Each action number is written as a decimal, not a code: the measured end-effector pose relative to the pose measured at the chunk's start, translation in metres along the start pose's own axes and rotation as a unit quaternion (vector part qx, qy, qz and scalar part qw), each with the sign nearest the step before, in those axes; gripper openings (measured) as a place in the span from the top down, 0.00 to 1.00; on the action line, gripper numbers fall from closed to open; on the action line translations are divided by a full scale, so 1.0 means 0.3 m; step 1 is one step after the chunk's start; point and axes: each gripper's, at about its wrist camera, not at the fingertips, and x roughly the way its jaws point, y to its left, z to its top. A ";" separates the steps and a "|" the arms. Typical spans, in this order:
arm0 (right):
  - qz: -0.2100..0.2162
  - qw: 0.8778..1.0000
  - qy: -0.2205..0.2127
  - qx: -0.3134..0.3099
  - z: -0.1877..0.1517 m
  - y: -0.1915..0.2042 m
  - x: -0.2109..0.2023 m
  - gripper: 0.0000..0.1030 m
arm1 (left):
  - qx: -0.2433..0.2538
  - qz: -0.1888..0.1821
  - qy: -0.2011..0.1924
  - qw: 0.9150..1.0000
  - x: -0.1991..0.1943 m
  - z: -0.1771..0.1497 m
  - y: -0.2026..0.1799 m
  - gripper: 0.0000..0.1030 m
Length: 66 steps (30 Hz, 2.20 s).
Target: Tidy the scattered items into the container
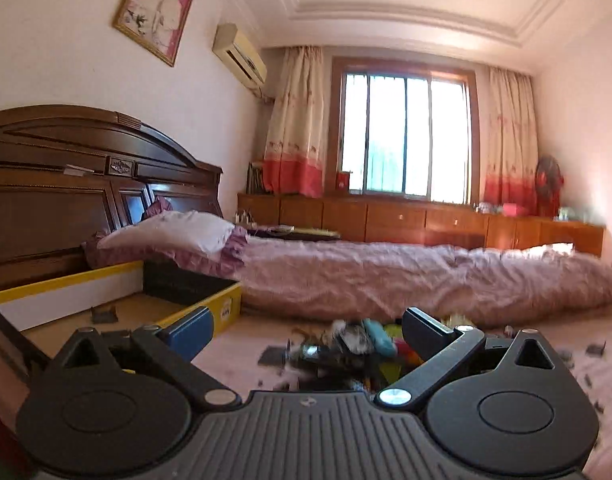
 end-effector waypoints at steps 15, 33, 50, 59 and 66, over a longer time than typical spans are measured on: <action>0.057 0.984 -0.160 0.063 -0.183 -0.026 -0.072 0.00 | -0.033 -0.010 0.048 0.998 0.168 -0.230 0.183 0.01; 0.166 0.973 -0.015 -0.160 -0.105 0.408 0.570 0.00 | 0.108 -0.036 -0.022 0.993 0.208 -0.297 0.134 0.00; 0.277 0.954 0.031 -0.110 -0.336 0.436 0.826 0.03 | -0.001 -0.114 -0.018 0.993 0.331 -0.429 0.201 0.02; 0.234 0.967 0.079 -0.056 -0.228 0.472 0.912 0.36 | 0.042 -0.146 -0.201 0.968 0.435 -0.201 0.122 0.02; 0.241 0.944 0.220 0.051 -0.338 0.575 1.383 0.52 | -0.124 -0.096 -0.046 0.987 0.819 -0.299 0.250 0.05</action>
